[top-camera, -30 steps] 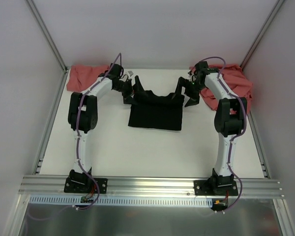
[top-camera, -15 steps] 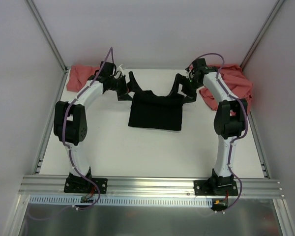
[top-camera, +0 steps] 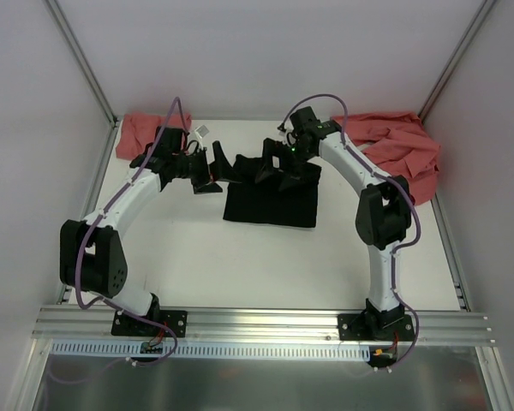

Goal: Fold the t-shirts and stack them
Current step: Fold the long partially folded tshirt into a neat square

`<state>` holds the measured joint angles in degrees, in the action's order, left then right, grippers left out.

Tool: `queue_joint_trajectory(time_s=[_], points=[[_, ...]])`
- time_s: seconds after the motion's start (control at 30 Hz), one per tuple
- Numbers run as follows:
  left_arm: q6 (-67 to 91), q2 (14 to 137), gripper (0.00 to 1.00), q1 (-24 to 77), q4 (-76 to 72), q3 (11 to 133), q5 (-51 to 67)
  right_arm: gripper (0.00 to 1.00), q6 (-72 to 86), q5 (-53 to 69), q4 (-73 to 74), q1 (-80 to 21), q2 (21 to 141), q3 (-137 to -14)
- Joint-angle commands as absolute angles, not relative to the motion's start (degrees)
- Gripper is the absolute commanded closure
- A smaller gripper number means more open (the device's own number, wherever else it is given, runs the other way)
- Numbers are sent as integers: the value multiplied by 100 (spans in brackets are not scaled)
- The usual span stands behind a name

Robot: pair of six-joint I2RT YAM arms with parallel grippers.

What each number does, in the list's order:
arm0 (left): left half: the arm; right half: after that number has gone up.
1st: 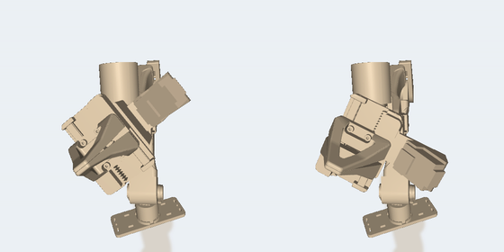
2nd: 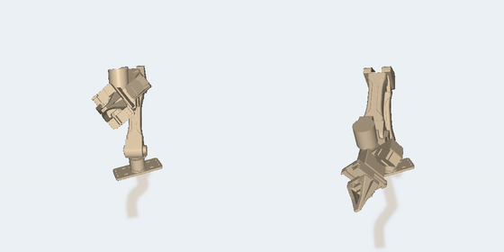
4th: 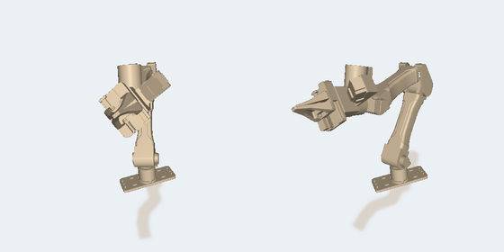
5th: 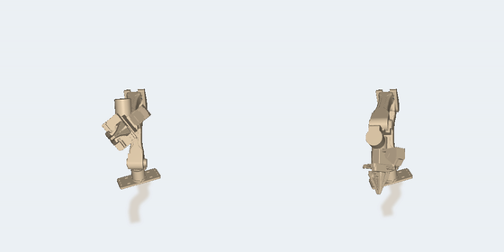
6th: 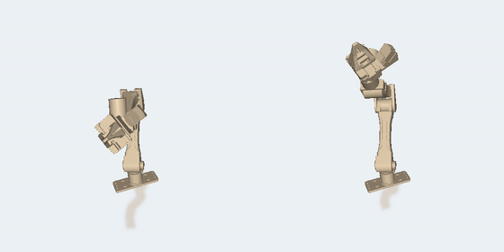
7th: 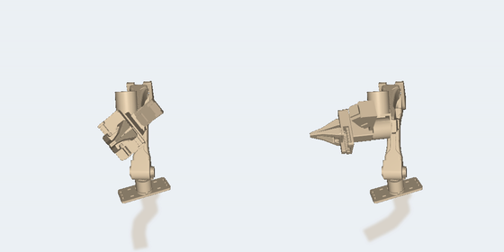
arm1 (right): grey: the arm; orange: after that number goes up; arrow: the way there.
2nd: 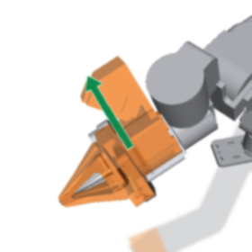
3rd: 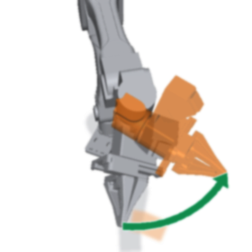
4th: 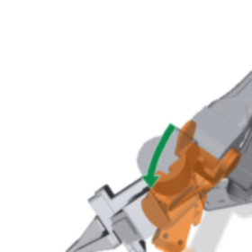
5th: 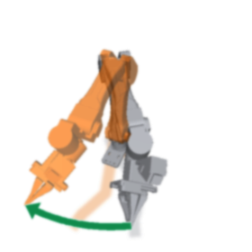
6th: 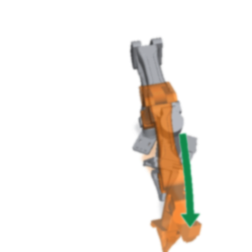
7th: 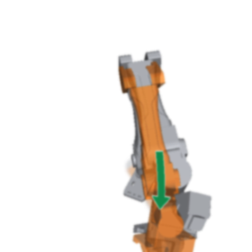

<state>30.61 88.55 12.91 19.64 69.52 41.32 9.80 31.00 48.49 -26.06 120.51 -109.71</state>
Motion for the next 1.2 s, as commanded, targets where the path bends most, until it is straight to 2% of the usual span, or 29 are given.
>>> queue_joint_trajectory(time_s=[0.0, 0.17, 0.37, 0.6, 0.93, 1.17], points=[[2980, 8561, 1, 1301, 1951, 6820, 3991, 0, 959, 3190, 4711, -2514, 12172, -11092], [2944, 8368, 1, 1301, 2109, 6750, 3885, 0, 914, 3270, 4632, -2522, 12532, -11206], [2900, 8183, 1, 1301, 2346, 6680, 3779, 1, 1019, 3358, 4562, -2522, 13332, -11934], [2839, 7963, 1, 1301, 2811, 6715, 3621, 1, 1721, 3533, 3976, -2163, 14729, -13972], [2883, 7866, 2, 1292, 2997, 6592, 3603, 0, 2390, 3261, 2252, -1538, 14564, -13475], [2900, 8191, 1, 1327, 2945, 6829, 3639, 0, 2584, 3278, 1881, -1222, 14511, -13429]])
